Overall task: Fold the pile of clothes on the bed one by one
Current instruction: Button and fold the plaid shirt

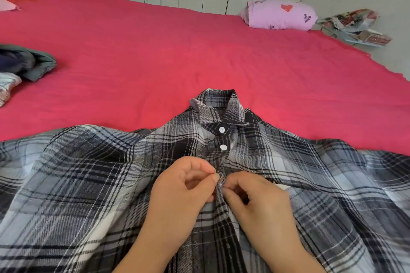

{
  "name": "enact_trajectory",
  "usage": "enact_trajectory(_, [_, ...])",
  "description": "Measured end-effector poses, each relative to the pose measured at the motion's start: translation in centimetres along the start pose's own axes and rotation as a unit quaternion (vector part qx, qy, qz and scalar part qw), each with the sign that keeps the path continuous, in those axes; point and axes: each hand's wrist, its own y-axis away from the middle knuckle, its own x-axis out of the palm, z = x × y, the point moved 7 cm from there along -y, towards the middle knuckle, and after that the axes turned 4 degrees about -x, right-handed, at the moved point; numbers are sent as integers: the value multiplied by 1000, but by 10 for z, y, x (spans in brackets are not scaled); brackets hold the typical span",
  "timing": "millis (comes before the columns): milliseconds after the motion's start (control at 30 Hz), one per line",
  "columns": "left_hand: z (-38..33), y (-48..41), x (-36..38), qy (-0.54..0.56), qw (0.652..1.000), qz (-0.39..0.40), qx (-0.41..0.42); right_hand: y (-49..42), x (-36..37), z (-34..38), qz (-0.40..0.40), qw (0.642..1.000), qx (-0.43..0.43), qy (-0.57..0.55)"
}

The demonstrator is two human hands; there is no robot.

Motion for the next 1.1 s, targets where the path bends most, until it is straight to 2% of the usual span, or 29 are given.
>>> enact_trajectory(133, [-4, 0, 2, -86, 995, -6, 40, -1, 0, -9, -8, 992, 66, -103])
enact_trajectory(367, [-7, 3, 3, -128, 989, -19, 65, 0, 3, -21, 11, 953, 162, -255])
enact_trajectory(567, [-10, 5, 5, -172, 980, -34, 94, 1, 4, -21, 19, 926, 198, -320])
enact_trajectory(700, [-9, 6, 5, -168, 981, -37, 85, 1, 5, -20, 28, 902, 232, -364])
enact_trajectory(833, [-2, 4, 4, -118, 992, -22, 35, 3, 7, -21, 29, 874, 267, -405])
enact_trajectory(967, [5, 1, 4, -64, 998, 8, -10, 4, 7, -20, 31, 865, 284, -412])
enact_trajectory(1100, [7, 0, 5, -80, 997, 10, -10, 8, 11, -23, 26, 855, 311, -415])
